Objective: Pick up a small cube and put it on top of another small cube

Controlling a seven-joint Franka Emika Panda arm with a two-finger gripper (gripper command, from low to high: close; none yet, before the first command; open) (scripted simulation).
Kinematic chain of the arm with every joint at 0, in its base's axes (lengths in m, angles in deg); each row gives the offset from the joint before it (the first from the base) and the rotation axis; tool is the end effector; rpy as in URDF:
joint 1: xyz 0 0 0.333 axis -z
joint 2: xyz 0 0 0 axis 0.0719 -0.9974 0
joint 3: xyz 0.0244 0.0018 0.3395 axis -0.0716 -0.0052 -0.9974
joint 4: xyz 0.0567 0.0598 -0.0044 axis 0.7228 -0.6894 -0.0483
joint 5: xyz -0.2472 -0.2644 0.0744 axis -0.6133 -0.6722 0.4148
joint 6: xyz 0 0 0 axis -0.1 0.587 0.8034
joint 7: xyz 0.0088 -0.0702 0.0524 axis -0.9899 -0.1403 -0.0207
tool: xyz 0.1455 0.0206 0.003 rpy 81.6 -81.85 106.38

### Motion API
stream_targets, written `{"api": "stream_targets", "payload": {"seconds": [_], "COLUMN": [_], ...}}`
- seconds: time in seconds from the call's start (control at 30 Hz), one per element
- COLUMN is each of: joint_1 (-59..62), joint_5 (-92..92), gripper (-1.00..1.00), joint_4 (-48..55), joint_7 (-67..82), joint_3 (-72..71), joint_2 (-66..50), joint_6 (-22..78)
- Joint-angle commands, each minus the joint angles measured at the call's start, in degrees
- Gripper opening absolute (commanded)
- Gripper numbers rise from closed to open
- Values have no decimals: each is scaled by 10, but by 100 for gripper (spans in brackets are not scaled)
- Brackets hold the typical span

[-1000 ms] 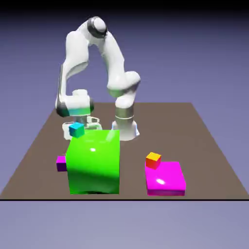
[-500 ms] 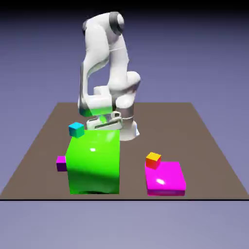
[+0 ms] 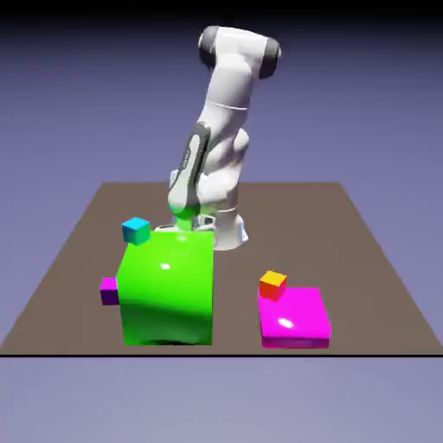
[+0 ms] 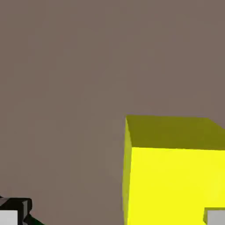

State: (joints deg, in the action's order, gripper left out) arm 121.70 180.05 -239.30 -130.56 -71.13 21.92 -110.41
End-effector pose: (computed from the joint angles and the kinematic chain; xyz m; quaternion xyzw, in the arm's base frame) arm 0.2096 -0.0860 0.1463 0.0942 0.9877 0.0410 0.1175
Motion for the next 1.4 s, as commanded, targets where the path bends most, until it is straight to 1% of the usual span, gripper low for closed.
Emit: {"api": "stream_targets", "payload": {"seconds": [0.0,0.1,0.13,0.17,0.93,1.37], "joint_1": [-2,-9,-9,-9,41,-208], "joint_5": [-12,-49,-49,-49,233,114], "gripper": [100,100,-100,-100,-100,-100], "joint_4": [-3,-13,-13,-13,63,87], "joint_7": [-25,-99,-99,-99,473,310], "joint_3": [-8,-33,-33,-33,156,414], "joint_2": [19,75,75,75,-358,-206], "joint_6": [20,79,79,79,-379,-319]}}
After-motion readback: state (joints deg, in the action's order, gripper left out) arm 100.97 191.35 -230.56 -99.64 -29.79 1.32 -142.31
